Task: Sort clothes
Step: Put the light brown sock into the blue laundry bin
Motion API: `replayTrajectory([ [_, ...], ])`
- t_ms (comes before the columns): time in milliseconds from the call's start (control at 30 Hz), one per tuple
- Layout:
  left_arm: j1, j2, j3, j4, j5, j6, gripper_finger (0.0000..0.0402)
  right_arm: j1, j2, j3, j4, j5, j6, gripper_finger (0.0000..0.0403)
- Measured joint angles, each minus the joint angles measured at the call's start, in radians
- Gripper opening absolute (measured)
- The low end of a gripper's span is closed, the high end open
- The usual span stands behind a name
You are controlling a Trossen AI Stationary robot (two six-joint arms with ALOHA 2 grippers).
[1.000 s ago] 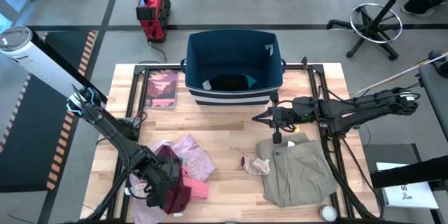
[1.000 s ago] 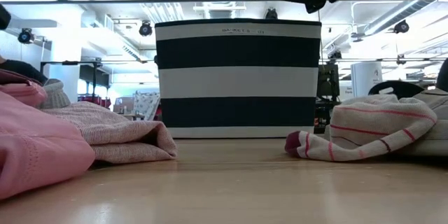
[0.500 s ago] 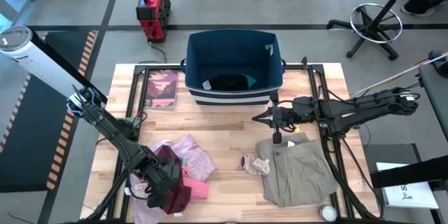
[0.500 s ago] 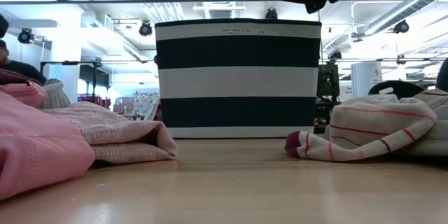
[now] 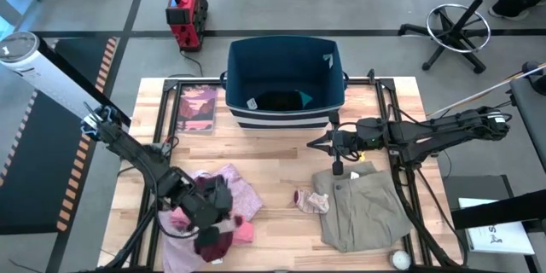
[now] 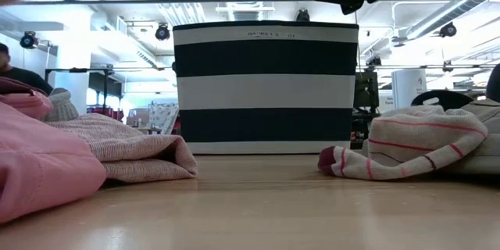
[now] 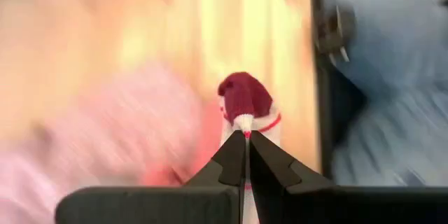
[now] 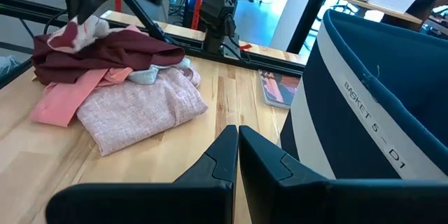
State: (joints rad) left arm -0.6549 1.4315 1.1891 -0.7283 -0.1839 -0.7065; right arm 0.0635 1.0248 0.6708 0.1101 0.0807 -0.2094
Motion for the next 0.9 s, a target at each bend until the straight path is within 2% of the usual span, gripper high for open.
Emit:
replayTrajectory([
  [233, 0.114, 0.000, 0.120, 0.001, -0.320, 0.264, 0.0000, 0.000, 0.000, 0.000, 0.000, 0.000, -0.013, 0.0000],
  [333, 0.177, -0.009, 0.183, 0.013, -0.379, 0.403, 0.0000, 0.000, 0.000, 0.000, 0.000, 0.000, -0.013, 0.0000],
  [567, 0.358, -0.040, 0.338, 0.156, -0.359, 0.771, 0.0000, 0.000, 0.000, 0.000, 0.003, 0.000, -0.015, 0.0000],
  [767, 0.588, -0.034, 0.482, 0.171, -0.180, 0.935, 0.0000, 0.000, 0.000, 0.000, 0.005, 0.000, -0.015, 0.0000],
  [900, 0.750, -0.015, 0.520, 0.198, -0.079, 0.995, 0.0000, 0.000, 0.000, 0.000, 0.008, 0.000, -0.013, 0.0000],
])
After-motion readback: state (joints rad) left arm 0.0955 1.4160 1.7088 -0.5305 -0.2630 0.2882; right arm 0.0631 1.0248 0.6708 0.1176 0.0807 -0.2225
